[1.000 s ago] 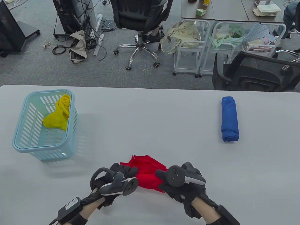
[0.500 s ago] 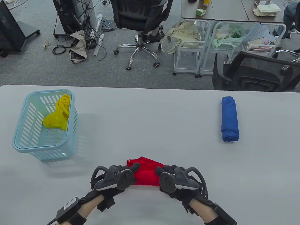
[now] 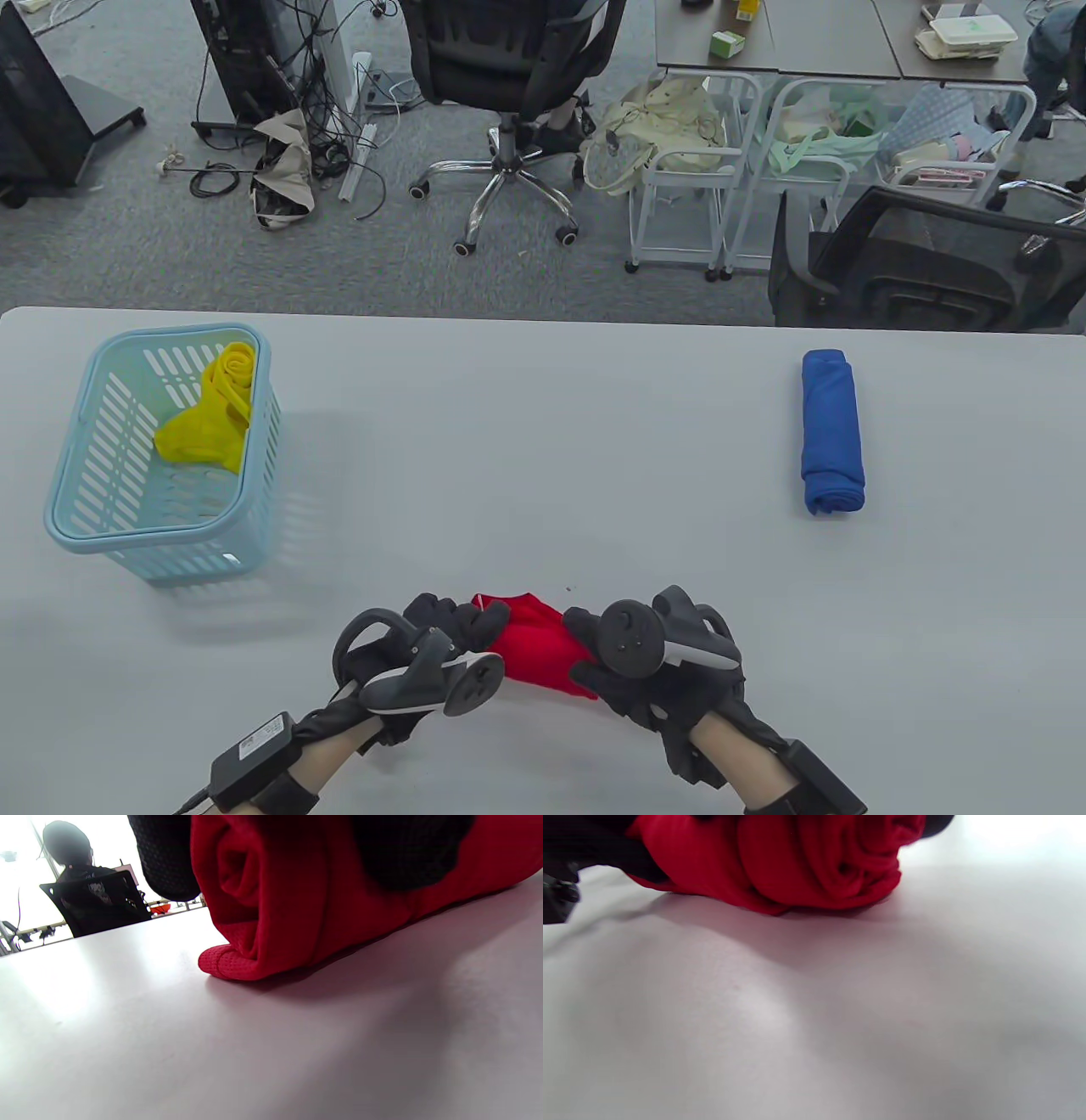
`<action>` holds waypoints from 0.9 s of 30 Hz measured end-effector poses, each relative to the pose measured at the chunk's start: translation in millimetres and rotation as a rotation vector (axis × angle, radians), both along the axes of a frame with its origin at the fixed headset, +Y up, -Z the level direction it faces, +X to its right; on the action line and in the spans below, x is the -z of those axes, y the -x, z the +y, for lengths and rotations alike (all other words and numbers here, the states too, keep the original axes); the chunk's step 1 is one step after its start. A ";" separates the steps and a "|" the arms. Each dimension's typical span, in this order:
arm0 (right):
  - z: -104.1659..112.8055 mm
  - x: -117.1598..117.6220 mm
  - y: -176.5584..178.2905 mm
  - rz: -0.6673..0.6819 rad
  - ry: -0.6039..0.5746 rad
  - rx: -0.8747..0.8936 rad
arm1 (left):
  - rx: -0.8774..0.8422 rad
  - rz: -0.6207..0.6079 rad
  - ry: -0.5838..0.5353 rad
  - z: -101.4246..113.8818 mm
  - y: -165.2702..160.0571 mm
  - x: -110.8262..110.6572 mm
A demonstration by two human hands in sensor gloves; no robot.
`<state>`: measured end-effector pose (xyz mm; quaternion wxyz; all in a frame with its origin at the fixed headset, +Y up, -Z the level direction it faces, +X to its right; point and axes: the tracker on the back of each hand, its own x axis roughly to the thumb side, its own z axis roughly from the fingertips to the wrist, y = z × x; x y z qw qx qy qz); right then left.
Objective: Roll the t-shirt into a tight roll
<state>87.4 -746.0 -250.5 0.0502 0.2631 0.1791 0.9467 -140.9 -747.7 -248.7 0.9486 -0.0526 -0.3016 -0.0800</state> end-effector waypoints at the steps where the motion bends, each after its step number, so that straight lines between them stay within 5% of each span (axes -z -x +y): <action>1: 3.7 -0.4 0.7 -0.003 -0.049 -0.032 | -0.044 0.014 0.054 0.9 1.8 2.3; 10: -9.6 -5.3 10.1 0.029 -0.067 -0.152 | -0.195 0.122 0.247 1.6 14.2 17.4; 16: -17.8 3.5 10.4 -0.003 -0.027 -0.165 | 0.023 0.080 0.037 0.3 5.8 3.5; 27: -18.7 6.2 7.8 -0.012 0.016 -0.137 | 0.188 0.044 0.106 -26.1 1.2 13.0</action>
